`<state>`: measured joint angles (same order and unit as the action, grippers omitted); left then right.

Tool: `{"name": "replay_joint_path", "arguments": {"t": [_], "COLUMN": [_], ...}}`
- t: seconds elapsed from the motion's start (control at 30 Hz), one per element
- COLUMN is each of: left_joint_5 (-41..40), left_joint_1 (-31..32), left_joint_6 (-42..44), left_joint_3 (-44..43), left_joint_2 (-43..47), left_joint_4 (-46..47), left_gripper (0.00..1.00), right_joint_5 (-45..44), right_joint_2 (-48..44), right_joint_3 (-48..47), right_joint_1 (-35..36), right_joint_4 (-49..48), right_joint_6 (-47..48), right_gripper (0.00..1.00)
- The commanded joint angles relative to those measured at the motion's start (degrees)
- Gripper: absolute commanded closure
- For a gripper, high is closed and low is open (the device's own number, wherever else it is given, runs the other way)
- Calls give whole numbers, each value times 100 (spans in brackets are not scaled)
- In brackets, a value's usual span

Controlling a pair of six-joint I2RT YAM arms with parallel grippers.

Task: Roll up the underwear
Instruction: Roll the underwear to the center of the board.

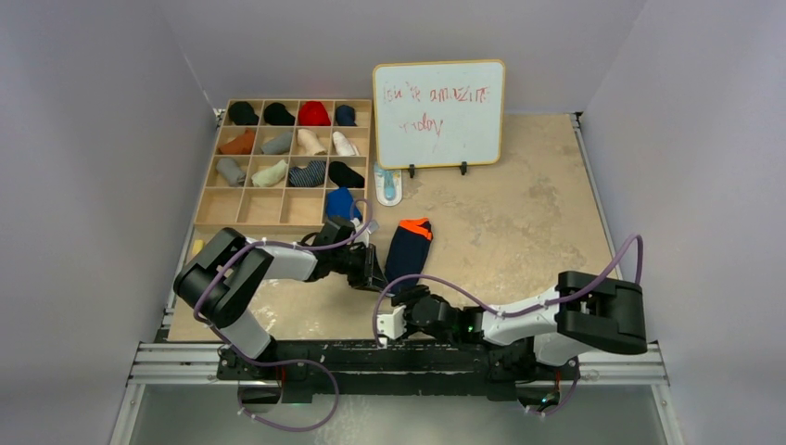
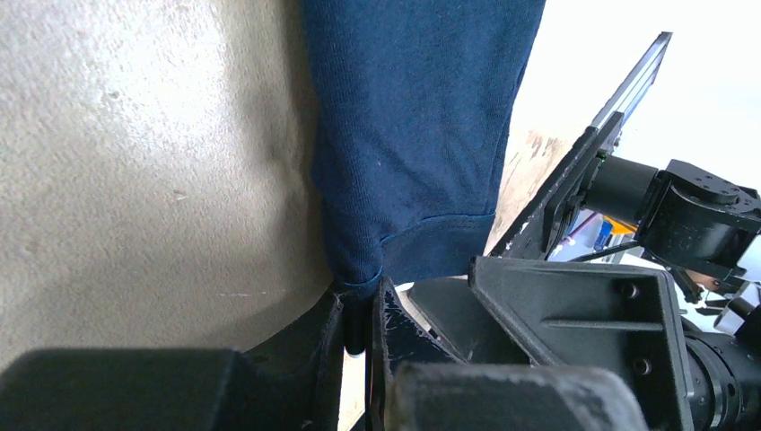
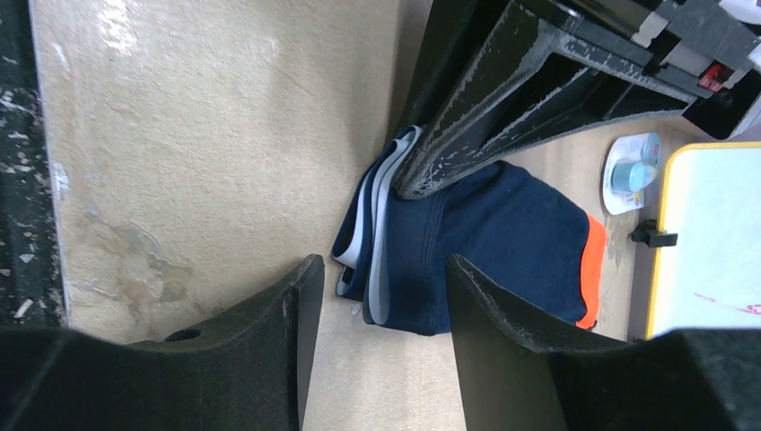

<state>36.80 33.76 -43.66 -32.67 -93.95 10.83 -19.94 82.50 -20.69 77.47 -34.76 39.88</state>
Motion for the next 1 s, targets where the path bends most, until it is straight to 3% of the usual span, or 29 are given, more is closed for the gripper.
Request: {"name": "replay_joint_path", "arguments": {"t": [0.0,0.2,0.3,0.57,0.8,0.97], "left_joint_5": [-15,335,447,333,334,399], "left_joint_1": [-49,-89,-90,-90,-96,-98], "left_joint_6": [285,693,793,1055,1093,999], "left_joint_3": [-139,-37,-30,-251,-298,-284], "left_joint_2": [101,43,-79,-218,-349,-425], "left_joint_4": [-237,-467,-456,-720,-717,-544], "left_gripper": [100,100,100,100,100,100], "right_joint_5": [94,428,400,527,714,817], "right_joint_2": [-149,-976,-884,118,137,70], "right_joint_3": [-87,-167,-8,-189,-116,-162], "right_joint_1": [-98,-90,-92,-112,-171,-206], "right_joint_4": [606,1839,1503,725,891,821], "right_joint_6": [114,19,278,866,808,591], "right_gripper": [45,31,31,39,44,60]}}
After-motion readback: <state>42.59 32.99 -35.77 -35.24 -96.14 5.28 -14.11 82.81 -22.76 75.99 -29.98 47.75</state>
